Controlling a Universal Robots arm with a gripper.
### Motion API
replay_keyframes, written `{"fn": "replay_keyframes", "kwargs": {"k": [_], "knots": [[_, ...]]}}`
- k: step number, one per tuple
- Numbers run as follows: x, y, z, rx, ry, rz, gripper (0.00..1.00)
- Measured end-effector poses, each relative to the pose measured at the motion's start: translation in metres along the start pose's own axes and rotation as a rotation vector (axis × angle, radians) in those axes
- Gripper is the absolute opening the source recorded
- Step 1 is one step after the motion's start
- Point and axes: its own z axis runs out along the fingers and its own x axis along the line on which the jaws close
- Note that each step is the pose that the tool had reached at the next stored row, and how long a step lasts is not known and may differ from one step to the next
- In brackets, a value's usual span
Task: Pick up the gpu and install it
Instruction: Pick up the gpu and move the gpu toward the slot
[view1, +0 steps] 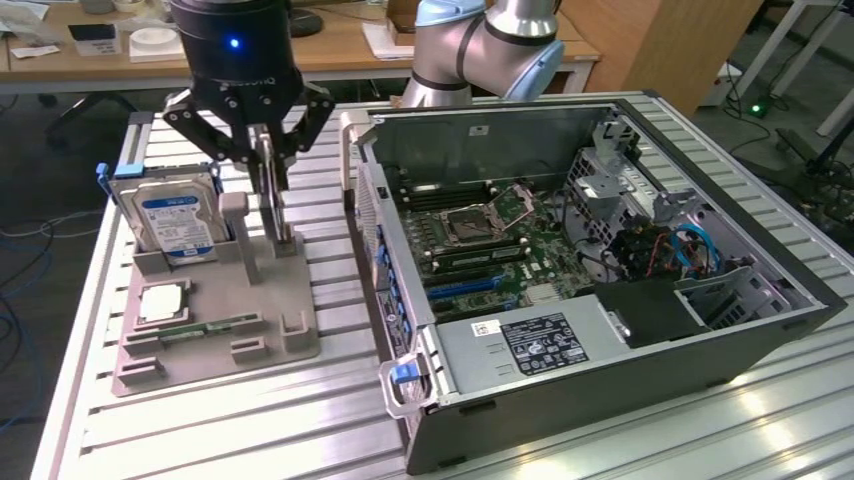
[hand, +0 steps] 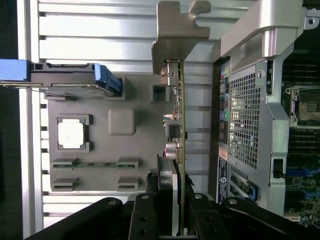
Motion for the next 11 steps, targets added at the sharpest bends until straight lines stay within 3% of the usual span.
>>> {"fn": "replay_keyframes", "kwargs": {"k": [11], "knots": [[0.0,0.0003,-0.0136,0.0,-0.0001,0.0,0.28]]}}
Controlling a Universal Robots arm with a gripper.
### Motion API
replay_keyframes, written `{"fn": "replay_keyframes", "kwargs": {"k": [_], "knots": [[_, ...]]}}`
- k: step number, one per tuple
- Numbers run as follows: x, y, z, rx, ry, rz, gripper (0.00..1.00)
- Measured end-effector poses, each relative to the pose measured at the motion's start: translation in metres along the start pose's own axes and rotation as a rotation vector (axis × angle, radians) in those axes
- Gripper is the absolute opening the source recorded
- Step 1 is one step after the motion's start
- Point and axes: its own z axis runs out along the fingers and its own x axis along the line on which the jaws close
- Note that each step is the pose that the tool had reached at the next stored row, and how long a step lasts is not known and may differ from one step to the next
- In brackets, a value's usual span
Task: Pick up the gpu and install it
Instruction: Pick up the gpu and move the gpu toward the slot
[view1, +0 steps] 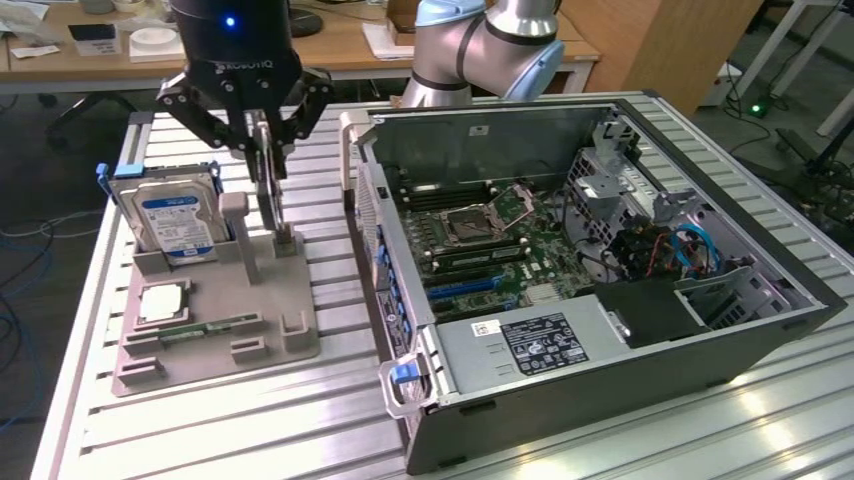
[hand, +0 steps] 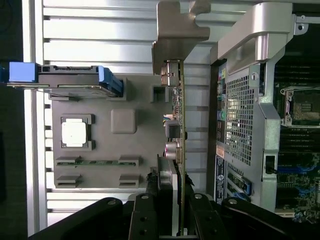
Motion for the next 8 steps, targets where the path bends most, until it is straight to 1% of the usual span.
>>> {"fn": "replay_keyframes", "kwargs": {"k": [8], "knots": [[-0.0002,0.0002,-0.0096,-0.0001,0.0,0.0,0.28]]}}
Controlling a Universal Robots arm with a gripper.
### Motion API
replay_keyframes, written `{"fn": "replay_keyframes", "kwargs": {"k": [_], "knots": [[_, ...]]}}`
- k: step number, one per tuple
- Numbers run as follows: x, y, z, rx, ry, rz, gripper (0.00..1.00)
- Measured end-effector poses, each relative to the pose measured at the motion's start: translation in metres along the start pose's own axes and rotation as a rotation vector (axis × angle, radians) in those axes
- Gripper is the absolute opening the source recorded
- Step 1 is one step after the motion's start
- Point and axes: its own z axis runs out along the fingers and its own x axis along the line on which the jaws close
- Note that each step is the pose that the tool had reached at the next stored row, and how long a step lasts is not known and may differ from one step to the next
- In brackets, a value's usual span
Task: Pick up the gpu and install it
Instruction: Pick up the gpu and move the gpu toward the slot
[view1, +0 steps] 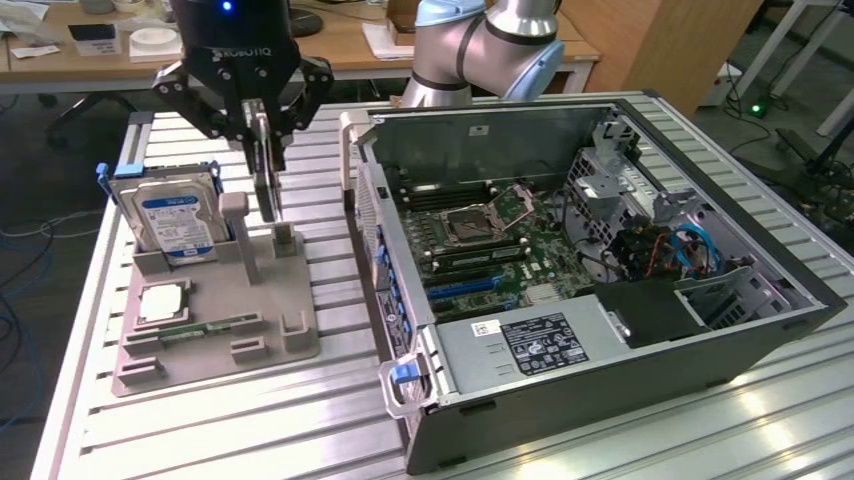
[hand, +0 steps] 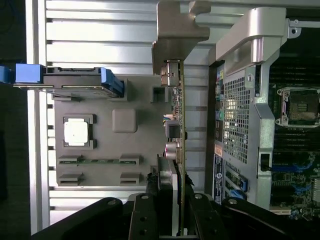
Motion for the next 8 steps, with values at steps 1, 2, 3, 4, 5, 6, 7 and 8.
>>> {"fn": "replay_keyframes", "kwargs": {"k": [1,2,3,4,5,6,7,8], "knots": [[0.0,0.0,-0.0013,0.0,0.0,0.0,0.28],[-0.0001,0.0001,-0.0026,0.0,0.0001,0.0,0.28],[-0.0001,0.0001,-0.0037,0.0,0.0,0.0,0.28],[-0.0001,0.0001,-0.005,0.0,0.0,0.0,0.28],[-0.0002,0.0002,-0.0062,0.0,0.0,0.0,0.28],[-0.0002,0.0002,-0.0074,0.0,-0.0001,0.0,0.28],[-0.0002,0.0002,-0.0086,0.0,-0.0001,0.0,0.28],[-0.0002,0.0002,-0.0098,0.0001,0.0001,0.0,0.28]]}}
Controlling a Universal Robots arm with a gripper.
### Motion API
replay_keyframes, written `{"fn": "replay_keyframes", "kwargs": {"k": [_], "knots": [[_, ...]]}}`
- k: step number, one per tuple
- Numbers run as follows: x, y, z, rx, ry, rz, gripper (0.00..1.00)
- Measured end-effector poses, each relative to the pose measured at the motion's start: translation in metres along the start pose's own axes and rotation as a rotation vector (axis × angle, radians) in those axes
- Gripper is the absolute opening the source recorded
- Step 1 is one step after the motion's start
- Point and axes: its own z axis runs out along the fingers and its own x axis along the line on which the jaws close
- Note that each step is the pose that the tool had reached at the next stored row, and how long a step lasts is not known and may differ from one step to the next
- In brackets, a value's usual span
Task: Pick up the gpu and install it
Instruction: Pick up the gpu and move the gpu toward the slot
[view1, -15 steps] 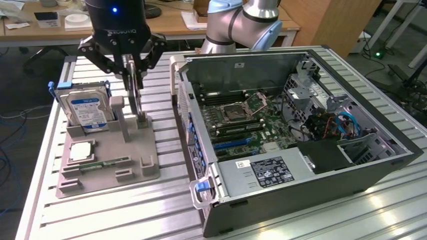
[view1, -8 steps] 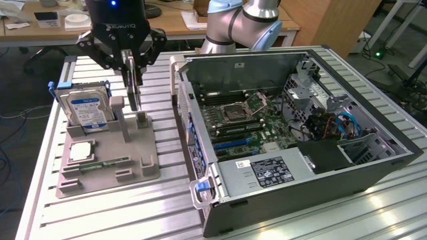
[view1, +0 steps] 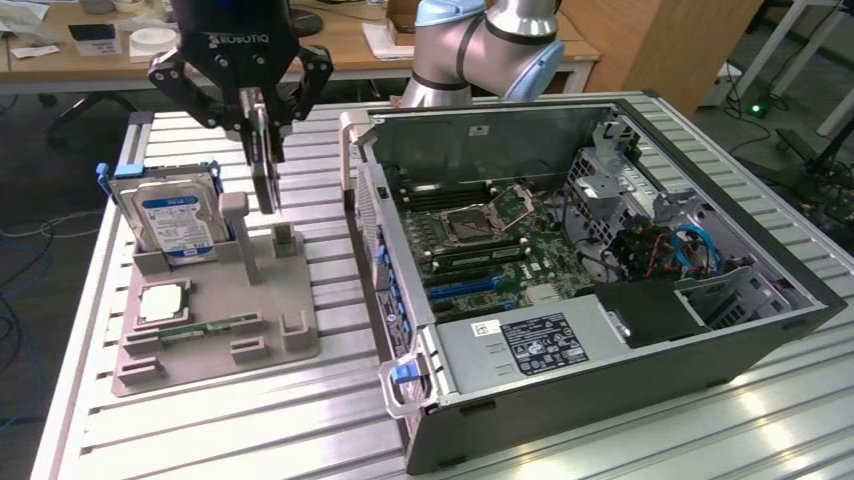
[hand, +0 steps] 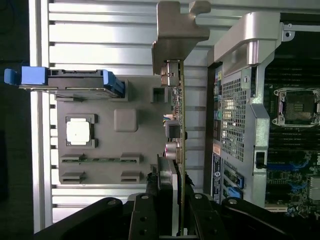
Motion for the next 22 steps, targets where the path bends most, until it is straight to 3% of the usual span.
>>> {"fn": "replay_keyframes", "kwargs": {"k": [8,22], "knots": [[-0.0002,0.0001,-0.0072,-0.0001,-0.0001,0.0,0.28],[-0.0022,0.0001,-0.0074,0.0,0.0001,0.0,0.28]]}}
